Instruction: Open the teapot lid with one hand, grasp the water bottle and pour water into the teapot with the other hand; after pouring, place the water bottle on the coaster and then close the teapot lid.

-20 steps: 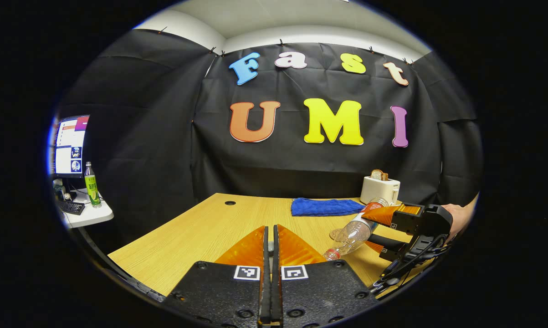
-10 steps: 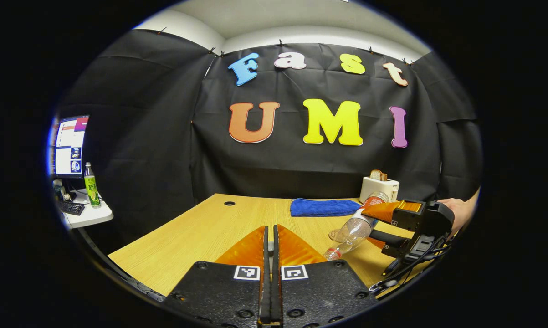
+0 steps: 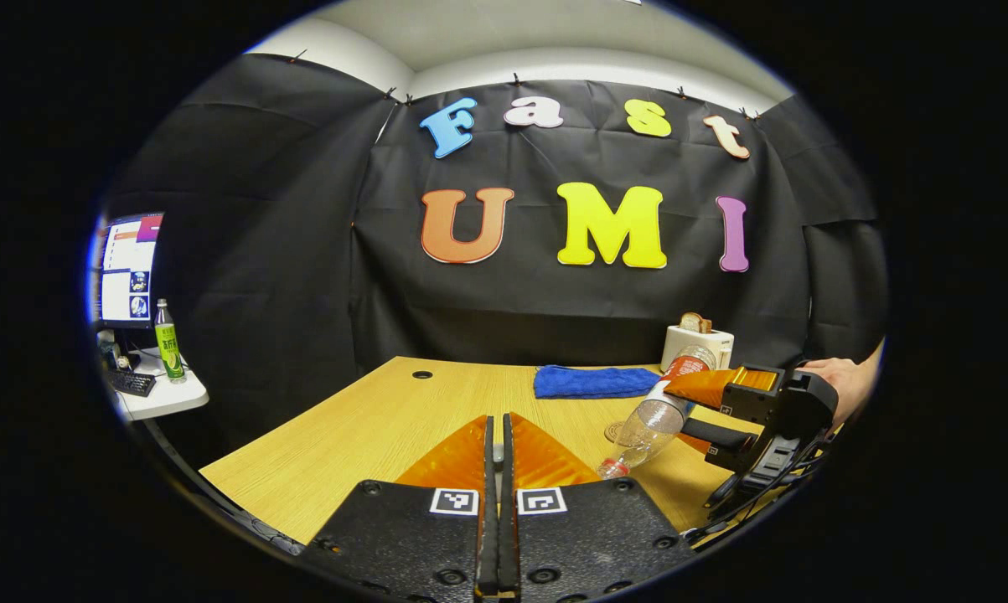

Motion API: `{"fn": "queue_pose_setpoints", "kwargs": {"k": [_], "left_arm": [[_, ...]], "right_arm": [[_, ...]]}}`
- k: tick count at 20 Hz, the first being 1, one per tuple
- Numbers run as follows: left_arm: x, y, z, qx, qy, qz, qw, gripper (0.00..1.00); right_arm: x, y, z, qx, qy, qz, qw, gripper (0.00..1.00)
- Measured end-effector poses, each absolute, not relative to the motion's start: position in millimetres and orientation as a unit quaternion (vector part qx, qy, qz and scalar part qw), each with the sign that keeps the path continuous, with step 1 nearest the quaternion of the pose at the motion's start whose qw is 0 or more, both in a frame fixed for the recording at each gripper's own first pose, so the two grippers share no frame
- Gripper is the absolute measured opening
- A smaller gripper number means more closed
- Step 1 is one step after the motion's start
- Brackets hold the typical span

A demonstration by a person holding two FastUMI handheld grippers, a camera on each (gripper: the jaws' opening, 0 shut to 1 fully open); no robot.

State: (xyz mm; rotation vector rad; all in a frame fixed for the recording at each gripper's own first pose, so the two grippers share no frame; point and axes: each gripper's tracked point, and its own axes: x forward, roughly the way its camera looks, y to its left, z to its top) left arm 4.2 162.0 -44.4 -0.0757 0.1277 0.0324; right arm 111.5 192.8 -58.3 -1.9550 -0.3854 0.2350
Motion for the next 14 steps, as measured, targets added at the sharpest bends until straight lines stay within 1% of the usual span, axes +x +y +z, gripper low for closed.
{"fn": "queue_pose_setpoints", "kwargs": {"k": [14], "left_arm": [[2.7, 164.3, -44.6, -0.041, 0.064, 0.018, 0.997, 0.03]], "right_arm": [[111.9, 199.7, -46.0, -0.840, -0.192, 0.082, 0.501, 0.72]]}}
